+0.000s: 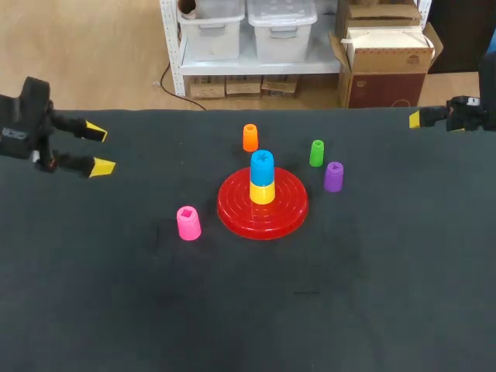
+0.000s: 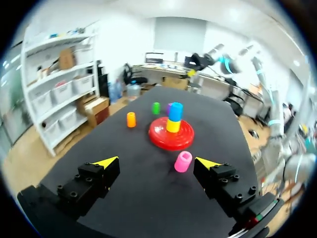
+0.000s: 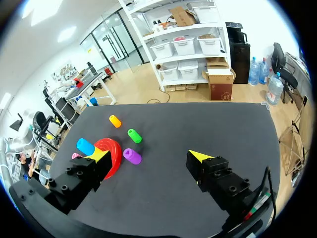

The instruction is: Pick up and stack the cylinders on the red base in this order: pink,purple,orange,green

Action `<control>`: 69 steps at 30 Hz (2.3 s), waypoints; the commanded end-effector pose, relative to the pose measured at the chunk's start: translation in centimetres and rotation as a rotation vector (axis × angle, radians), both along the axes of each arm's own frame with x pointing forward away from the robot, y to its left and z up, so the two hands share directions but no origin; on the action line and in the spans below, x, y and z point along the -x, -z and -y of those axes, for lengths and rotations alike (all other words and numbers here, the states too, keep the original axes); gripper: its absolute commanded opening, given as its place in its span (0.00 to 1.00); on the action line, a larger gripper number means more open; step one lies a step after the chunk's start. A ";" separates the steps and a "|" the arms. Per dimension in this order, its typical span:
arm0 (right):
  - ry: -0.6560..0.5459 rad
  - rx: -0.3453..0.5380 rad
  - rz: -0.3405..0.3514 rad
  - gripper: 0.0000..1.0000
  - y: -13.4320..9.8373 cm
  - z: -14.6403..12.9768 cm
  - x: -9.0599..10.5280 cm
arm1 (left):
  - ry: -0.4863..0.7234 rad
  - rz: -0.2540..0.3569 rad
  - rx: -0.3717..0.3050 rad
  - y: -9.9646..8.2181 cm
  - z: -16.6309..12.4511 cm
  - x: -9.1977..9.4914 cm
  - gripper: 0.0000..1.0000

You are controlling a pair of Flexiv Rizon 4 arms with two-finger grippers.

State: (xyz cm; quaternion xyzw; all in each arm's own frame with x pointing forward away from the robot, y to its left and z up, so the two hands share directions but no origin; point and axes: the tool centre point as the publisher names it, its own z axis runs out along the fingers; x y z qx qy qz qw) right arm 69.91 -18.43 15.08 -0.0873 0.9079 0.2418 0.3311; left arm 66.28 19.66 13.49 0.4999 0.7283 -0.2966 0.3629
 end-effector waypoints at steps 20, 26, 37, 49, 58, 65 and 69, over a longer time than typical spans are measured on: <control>-0.002 -0.002 0.000 1.00 0.0 0.1 0.0 | 0.280 0.047 -0.041 1.4 -0.7 -2.9 1.00; -0.002 -0.002 0.000 1.00 0.0 0.1 0.0 | 0.283 0.056 -0.032 1.4 -0.7 -2.9 1.00; -0.002 -0.002 0.000 1.00 0.0 0.1 0.0 | 0.283 0.056 -0.032 1.4 -0.7 -2.9 1.00; -0.295 0.133 -0.110 1.00 -1.2 -6.7 0.7 | 0.283 0.056 -0.032 1.4 -0.7 -2.9 1.00; -0.762 0.227 -0.234 1.00 0.0 -20.1 4.1 | 0.283 0.056 -0.032 1.4 -0.7 -2.9 1.00; -1.033 0.383 -0.290 1.00 1.5 -27.1 5.6 | 0.283 0.056 -0.032 1.4 -0.7 -2.9 1.00; -1.118 0.461 -0.322 1.00 2.5 -29.3 6.0 | 0.283 0.056 -0.032 1.4 -0.7 -2.9 1.00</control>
